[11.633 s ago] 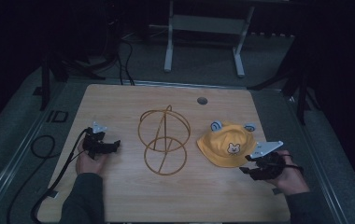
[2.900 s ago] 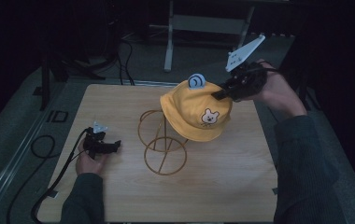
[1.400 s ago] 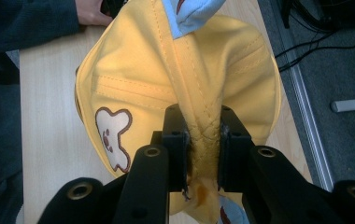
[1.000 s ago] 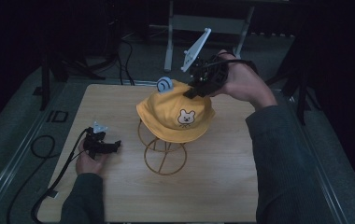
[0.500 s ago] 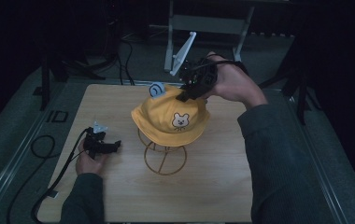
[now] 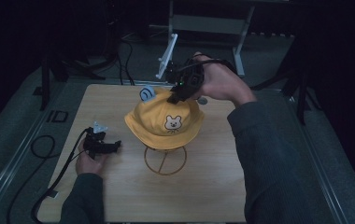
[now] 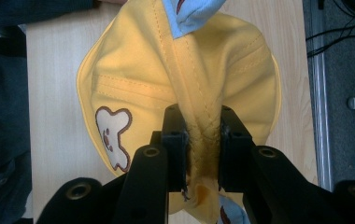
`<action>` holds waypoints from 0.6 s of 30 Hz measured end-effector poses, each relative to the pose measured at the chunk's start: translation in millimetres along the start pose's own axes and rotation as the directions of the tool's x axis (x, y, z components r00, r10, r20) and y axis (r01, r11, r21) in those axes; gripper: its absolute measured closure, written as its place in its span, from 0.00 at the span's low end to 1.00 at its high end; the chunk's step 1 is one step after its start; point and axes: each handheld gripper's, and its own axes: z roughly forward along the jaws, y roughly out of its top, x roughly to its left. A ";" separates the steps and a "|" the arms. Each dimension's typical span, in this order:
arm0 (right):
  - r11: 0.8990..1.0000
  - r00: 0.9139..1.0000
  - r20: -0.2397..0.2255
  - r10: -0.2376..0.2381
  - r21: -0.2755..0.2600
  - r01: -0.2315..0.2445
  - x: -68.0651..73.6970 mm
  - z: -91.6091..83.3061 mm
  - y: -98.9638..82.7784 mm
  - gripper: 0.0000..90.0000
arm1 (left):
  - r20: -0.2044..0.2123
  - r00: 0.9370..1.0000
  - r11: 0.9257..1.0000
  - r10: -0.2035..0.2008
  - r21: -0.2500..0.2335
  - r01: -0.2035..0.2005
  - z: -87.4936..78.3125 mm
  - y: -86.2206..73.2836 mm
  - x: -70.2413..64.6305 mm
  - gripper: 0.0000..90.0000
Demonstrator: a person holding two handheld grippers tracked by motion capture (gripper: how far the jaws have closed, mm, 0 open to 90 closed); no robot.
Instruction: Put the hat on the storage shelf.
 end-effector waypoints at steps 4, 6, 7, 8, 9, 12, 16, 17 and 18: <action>1.000 1.000 -0.001 -0.005 0.003 0.005 0.4 4.4 5.1 0.85 | 0.001 1.000 1.000 0.000 0.000 0.000 0.0 0.0 0.0 0.16; 1.000 1.000 -0.006 -0.004 0.017 0.004 -0.4 8.7 7.6 0.85 | 0.001 1.000 1.000 0.000 0.002 0.000 -0.1 0.1 0.0 0.16; 1.000 1.000 -0.005 -0.002 0.022 0.002 -0.9 10.9 8.7 0.84 | 0.002 1.000 1.000 0.001 0.001 -0.001 -0.1 0.0 0.0 0.16; 1.000 1.000 -0.005 -0.001 0.024 0.001 -1.1 13.3 9.8 0.84 | 0.002 1.000 1.000 0.001 0.001 -0.001 -0.1 0.0 0.0 0.16; 1.000 1.000 -0.003 -0.003 0.025 0.003 -1.3 15.8 10.9 0.83 | 0.001 1.000 1.000 0.002 0.000 -0.002 0.0 0.0 -0.1 0.16; 1.000 1.000 0.004 -0.004 0.001 0.004 -1.4 21.9 12.9 0.69 | 0.001 1.000 1.000 0.001 0.000 -0.001 0.0 0.0 -0.1 0.16; 1.000 1.000 0.001 0.005 -0.021 -0.005 -1.8 26.6 12.9 0.61 | 0.002 1.000 1.000 0.001 0.000 -0.001 0.0 0.0 -0.1 0.16; 1.000 1.000 0.001 0.009 -0.023 -0.009 -1.9 27.5 12.1 0.59 | 0.002 1.000 1.000 0.002 0.000 -0.002 0.0 0.0 -0.1 0.16; 1.000 1.000 0.006 0.011 -0.019 -0.011 -1.6 28.1 11.5 0.58 | 0.002 1.000 1.000 0.003 0.000 -0.003 0.0 0.0 -0.1 0.16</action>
